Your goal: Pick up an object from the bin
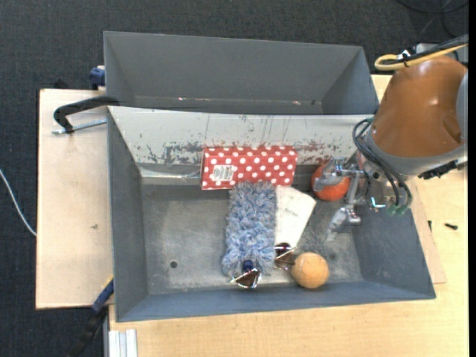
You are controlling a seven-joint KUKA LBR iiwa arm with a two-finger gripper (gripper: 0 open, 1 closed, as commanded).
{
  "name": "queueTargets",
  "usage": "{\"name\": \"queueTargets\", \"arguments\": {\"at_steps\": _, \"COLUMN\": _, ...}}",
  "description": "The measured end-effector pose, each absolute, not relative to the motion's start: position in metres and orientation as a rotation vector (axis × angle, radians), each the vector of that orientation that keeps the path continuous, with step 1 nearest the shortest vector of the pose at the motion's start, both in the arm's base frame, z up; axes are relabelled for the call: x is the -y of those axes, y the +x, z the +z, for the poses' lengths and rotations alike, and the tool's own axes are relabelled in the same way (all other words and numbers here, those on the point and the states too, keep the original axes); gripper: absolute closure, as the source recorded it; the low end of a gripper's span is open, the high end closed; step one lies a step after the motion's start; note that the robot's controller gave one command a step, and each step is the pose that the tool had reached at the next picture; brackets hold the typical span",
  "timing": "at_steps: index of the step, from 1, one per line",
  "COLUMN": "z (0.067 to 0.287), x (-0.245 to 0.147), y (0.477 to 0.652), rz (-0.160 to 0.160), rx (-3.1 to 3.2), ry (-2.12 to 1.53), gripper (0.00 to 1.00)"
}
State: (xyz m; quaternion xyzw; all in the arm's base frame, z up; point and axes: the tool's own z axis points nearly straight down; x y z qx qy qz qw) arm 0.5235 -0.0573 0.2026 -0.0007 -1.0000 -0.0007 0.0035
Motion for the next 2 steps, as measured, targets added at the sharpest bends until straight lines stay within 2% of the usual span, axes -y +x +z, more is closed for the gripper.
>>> {"name": "queueTargets", "arguments": {"at_steps": 1, "z": 0.207, "x": 0.057, "y": 0.525, "rz": -0.001, "rx": 3.143, "ry": 0.000, "gripper": 0.00}}
{"name": "queueTargets", "arguments": {"at_steps": 2, "z": 0.149, "x": 0.008, "y": 0.532, "rz": 0.000, "rx": 3.143, "ry": 0.151, "gripper": 0.00}}
